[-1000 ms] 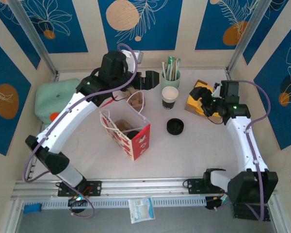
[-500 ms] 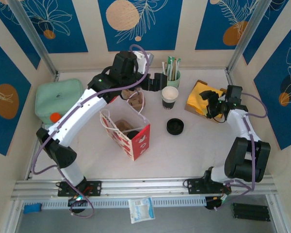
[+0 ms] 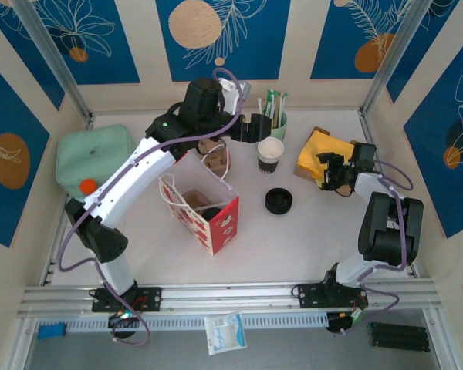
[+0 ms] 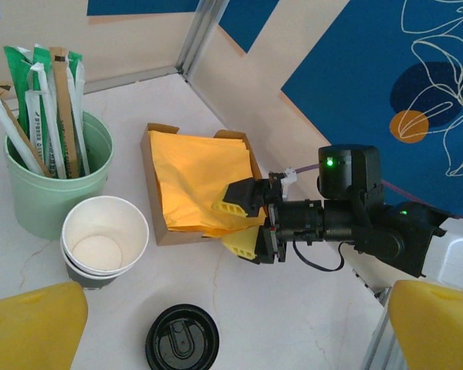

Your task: Pack the takeout coffee

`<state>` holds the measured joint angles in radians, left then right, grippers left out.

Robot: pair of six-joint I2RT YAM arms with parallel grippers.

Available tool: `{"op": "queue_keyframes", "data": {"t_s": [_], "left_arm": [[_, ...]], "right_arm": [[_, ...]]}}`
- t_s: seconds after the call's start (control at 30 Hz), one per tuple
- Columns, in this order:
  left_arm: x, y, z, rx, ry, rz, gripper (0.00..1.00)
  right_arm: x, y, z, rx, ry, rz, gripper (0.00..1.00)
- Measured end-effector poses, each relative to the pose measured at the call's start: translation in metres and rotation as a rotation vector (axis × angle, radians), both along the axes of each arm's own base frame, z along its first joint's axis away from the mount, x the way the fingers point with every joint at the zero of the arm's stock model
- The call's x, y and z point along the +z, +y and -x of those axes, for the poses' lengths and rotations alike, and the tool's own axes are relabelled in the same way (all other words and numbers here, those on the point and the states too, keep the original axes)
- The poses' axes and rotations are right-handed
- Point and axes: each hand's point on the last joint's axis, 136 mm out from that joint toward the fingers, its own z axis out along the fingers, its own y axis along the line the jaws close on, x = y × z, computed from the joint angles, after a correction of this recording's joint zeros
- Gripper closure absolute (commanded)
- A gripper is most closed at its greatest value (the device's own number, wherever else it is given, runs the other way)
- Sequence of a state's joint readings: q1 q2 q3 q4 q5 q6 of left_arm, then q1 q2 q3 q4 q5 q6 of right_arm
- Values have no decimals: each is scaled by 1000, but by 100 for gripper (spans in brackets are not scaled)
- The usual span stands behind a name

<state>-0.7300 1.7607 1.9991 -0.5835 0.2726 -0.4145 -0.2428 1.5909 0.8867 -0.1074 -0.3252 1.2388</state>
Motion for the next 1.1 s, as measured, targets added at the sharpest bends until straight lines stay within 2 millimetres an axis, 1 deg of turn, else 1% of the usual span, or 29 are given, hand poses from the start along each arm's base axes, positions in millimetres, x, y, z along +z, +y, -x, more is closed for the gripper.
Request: {"op": "queue_keyframes", "data": {"t_s": [0.17, 0.43, 0.77, 1.0, 1.1], "left_arm": [[-2, -2, -1, -6, 2, -3, 1], [4, -3, -2, -10, -9, 7, 0], [2, -3, -1, -10, -4, 2, 1], [2, -3, -1, -10, -4, 2, 1], [2, -3, -1, -10, -3, 2, 1]], "right_arm": [[-7, -2, -7, -17, 0, -14, 43], [-12, -3, -11, -24, -1, -20, 48], [-17, -4, -15, -36, -1, -32, 46], [-26, -1, -7, -42, 20, -50, 46], [-25, -1, -8, -42, 16, -50, 45]]}}
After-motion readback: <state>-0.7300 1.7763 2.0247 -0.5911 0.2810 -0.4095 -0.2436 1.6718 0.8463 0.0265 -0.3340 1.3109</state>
